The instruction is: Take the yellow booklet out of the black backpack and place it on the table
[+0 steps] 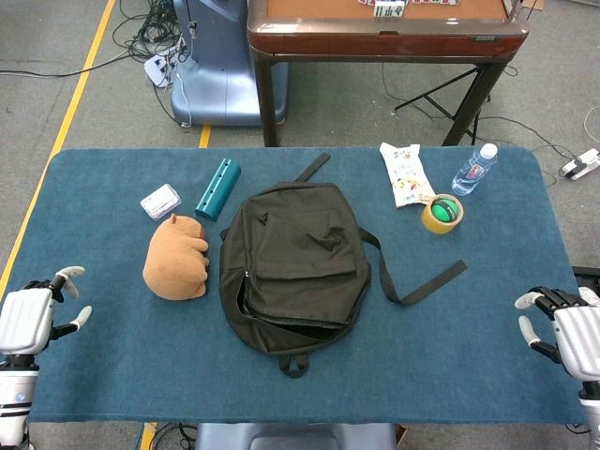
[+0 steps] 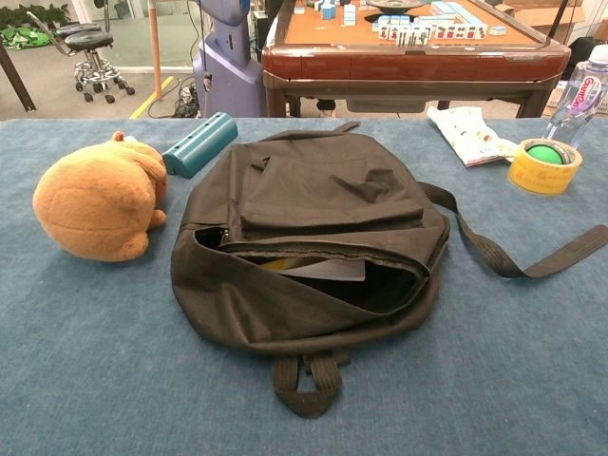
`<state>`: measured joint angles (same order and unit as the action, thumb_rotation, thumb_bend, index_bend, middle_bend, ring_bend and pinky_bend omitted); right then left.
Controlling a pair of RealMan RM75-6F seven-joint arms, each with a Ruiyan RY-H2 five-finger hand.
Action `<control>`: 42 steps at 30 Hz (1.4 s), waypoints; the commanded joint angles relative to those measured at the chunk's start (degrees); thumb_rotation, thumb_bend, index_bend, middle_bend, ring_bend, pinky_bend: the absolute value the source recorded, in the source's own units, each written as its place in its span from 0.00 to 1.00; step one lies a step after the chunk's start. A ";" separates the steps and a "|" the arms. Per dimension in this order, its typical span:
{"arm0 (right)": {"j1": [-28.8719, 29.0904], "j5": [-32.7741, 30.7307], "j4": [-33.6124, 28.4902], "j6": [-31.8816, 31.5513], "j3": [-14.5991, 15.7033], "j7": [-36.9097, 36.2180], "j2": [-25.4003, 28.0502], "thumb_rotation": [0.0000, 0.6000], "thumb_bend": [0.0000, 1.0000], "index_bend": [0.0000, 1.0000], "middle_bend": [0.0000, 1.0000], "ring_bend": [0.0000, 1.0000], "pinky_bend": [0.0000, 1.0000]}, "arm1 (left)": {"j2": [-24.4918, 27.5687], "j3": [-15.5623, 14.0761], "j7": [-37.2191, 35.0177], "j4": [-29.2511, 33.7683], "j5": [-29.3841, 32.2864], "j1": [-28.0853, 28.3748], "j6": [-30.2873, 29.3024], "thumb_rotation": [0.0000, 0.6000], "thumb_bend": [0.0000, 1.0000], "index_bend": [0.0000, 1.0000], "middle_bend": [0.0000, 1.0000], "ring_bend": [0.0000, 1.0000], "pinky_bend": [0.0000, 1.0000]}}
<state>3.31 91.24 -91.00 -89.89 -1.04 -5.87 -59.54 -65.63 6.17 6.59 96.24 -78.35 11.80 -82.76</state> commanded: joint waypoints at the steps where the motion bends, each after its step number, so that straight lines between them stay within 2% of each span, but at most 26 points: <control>1: -0.04 0.14 -0.06 -0.05 -0.05 -0.01 0.06 1.00 0.38 0.46 0.41 0.39 0.48 | -0.04 -0.02 0.09 -0.03 -0.05 -0.03 0.07 1.00 0.26 0.36 0.53 0.53 0.41; 12: -0.30 0.67 -0.67 -1.44 -1.04 0.75 0.78 1.00 0.38 0.46 0.41 0.39 0.48 | -0.70 0.74 -3.09 -2.12 -3.76 1.55 0.43 1.00 0.26 0.36 0.53 0.53 0.41; 20: 0.67 0.75 -2.32 -1.12 -2.38 2.37 2.53 1.00 0.38 0.46 0.41 0.39 0.48 | -0.32 1.26 -11.63 -1.46 -11.48 8.42 6.50 1.00 0.26 0.37 0.53 0.53 0.41; 27: 1.34 0.86 -3.35 -0.57 -2.97 2.86 3.51 1.00 0.38 0.46 0.41 0.39 0.48 | -4.49 1.66 -13.48 -2.89 -17.40 15.92 11.72 1.00 0.26 0.36 0.52 0.52 0.40; 30: 1.45 1.14 -3.62 -0.76 -3.14 2.99 3.66 1.00 0.38 0.46 0.41 0.39 0.48 | -6.10 1.44 -13.24 -3.39 -18.99 19.50 15.47 1.00 0.25 0.34 0.50 0.48 0.36; 34: 1.64 0.98 -3.64 -0.34 -3.21 3.15 3.70 1.00 0.38 0.46 0.41 0.39 0.48 | -8.84 0.87 -11.33 -3.32 -19.40 23.66 20.88 1.00 0.22 0.28 0.41 0.40 0.33; 37: 1.73 0.74 -3.61 -0.04 -3.25 3.14 3.70 1.00 0.38 0.46 0.41 0.39 0.48 | -11.18 0.96 -9.19 -3.39 -18.36 26.06 24.20 1.00 0.21 0.24 0.36 0.35 0.30; 42: 1.84 0.56 -3.45 0.17 -3.35 3.01 3.66 1.00 0.38 0.46 0.41 0.39 0.48 | -15.70 1.92 -4.92 -4.83 -15.56 29.13 27.81 1.00 0.21 0.19 0.31 0.32 0.29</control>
<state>5.14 91.81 -94.45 -89.72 -4.39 -2.85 -55.87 -79.75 7.66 0.07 92.11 -95.09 39.64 -56.31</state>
